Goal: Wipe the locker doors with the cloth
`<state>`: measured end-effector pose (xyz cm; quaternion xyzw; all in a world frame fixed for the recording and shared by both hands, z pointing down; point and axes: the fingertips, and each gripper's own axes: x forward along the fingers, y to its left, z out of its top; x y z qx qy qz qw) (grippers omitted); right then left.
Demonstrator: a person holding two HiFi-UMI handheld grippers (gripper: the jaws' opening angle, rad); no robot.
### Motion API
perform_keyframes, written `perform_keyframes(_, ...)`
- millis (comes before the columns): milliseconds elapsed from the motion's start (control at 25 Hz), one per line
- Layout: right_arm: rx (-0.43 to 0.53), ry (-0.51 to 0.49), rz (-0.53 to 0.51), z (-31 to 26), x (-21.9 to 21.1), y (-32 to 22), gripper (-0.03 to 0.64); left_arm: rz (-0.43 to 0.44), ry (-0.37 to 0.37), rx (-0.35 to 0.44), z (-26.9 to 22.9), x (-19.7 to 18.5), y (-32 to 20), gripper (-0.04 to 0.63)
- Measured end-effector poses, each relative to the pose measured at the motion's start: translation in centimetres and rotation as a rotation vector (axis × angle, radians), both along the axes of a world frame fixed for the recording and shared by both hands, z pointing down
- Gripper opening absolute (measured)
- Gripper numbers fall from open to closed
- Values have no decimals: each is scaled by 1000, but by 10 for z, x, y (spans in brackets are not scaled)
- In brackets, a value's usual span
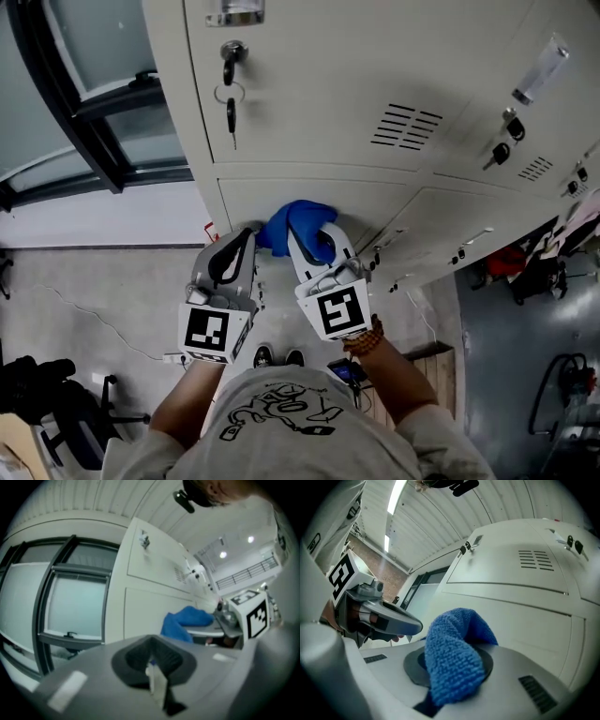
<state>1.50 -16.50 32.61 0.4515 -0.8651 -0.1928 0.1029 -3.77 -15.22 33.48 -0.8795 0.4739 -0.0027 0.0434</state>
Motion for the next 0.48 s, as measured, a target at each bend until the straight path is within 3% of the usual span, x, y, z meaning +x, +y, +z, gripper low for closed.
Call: perform_keyframes(480, 130, -83, -1, -71, 12, 5, 23, 20, 19, 104, -53, 12, -1, 2)
